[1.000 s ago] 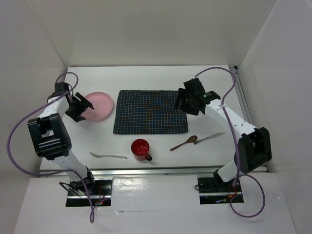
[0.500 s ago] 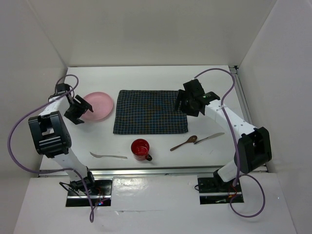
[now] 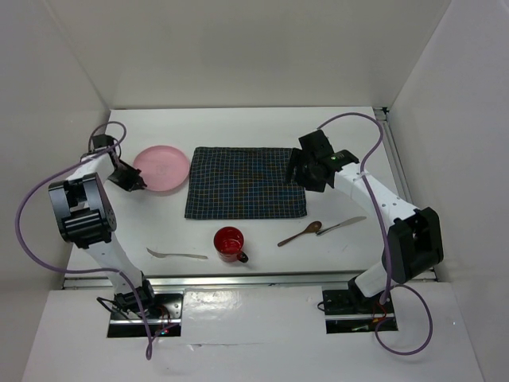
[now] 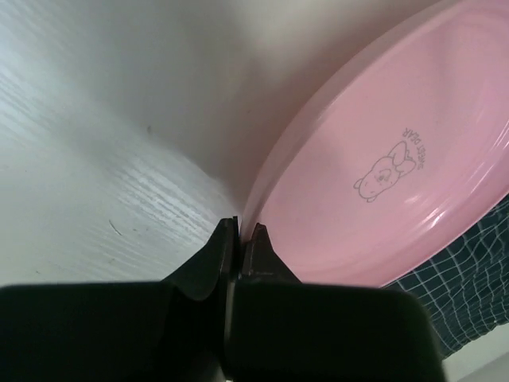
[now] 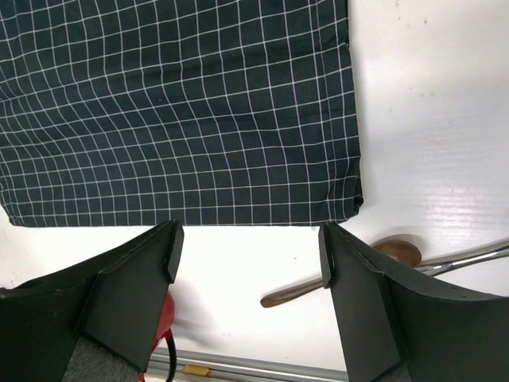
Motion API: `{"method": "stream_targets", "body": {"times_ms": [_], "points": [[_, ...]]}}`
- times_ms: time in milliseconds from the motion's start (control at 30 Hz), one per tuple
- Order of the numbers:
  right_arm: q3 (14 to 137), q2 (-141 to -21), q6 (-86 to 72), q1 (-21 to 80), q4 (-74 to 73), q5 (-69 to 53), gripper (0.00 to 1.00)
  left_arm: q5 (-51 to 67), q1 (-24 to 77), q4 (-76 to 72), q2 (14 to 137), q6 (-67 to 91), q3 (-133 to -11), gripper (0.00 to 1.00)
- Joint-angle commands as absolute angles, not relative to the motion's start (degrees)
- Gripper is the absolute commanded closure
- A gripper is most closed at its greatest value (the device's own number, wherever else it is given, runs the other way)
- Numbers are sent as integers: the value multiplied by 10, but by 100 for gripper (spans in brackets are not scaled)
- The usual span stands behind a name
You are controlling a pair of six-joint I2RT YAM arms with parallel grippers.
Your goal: Set the dinner table for one person
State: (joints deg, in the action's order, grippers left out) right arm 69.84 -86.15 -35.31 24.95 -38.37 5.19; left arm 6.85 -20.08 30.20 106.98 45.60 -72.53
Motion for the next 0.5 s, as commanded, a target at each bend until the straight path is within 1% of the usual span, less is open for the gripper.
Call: {"method": "stream_targets", "body": {"times_ms": [0,100,133,267,333,400,433,467], "points": [[724,-838,-356,255,-396,56,19,58,-202,325,1052,448,-769,100],[729,-838,-356,255,-396,62,19,64,-202,344,1015,434,-796,100],[729,-838,-356,255,-396,62,19,74,-202,345,986,424,-802,100],[716,-845,-356,255,-396,67,19,113,-161,345,932,396,-808,100],[711,-845,-356,255,-396,67,19,131,-105,346,932,389,-823,100],[711,-845,-356,255,-396,67,19,148,-60,360,954,383,-836,100],[711,-845,-356,255,-396,67,19,148,-15,360,964,383,-844,100],[711,-845,-356,255,-396,67,19,148,7,360,972,383,-851,100]]}}
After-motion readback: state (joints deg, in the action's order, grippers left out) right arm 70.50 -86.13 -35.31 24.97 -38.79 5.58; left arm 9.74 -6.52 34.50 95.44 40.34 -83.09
